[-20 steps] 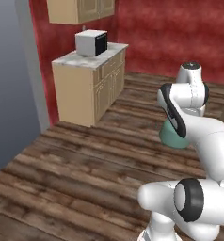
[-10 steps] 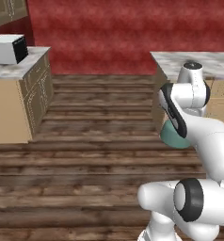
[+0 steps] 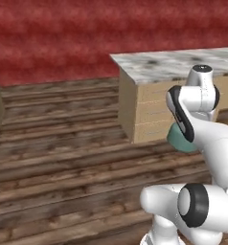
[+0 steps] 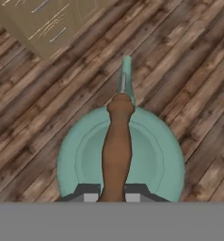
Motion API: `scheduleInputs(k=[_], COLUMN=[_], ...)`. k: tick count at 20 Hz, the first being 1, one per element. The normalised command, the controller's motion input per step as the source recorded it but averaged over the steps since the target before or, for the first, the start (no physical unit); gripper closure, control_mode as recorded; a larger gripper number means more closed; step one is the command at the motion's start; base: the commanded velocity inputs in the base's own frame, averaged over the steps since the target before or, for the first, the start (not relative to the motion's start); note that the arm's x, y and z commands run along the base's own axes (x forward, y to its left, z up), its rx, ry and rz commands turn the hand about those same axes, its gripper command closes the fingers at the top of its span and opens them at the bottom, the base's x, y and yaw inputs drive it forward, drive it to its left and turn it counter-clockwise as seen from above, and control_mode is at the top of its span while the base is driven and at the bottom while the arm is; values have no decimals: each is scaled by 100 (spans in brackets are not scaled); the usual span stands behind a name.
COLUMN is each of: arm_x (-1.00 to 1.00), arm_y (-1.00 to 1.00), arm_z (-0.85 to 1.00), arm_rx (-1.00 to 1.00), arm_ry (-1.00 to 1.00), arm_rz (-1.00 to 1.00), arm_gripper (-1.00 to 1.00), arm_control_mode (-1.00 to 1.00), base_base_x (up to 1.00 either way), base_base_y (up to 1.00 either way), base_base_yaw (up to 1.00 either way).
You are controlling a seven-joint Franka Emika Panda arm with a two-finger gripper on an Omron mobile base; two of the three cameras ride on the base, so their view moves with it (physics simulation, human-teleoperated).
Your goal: The kettle is done boiling. Turn off the stove, then wait for 300 timesteps before moving the kettle to the dining table.
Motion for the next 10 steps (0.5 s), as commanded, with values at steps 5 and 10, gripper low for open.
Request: scheduleInputs(k=[5, 10], arm_x=[0, 0], arm_y=[0, 0], arm_z=[0, 0], arm_rx=[0, 0], arm_ry=[0, 0], arm_rz=[0, 0], arm_gripper=[100, 100], arm_control_mode=[100, 100], base_base_x=[88, 95], base_base_y=[49, 58], base_base_yaw=[-32, -33])
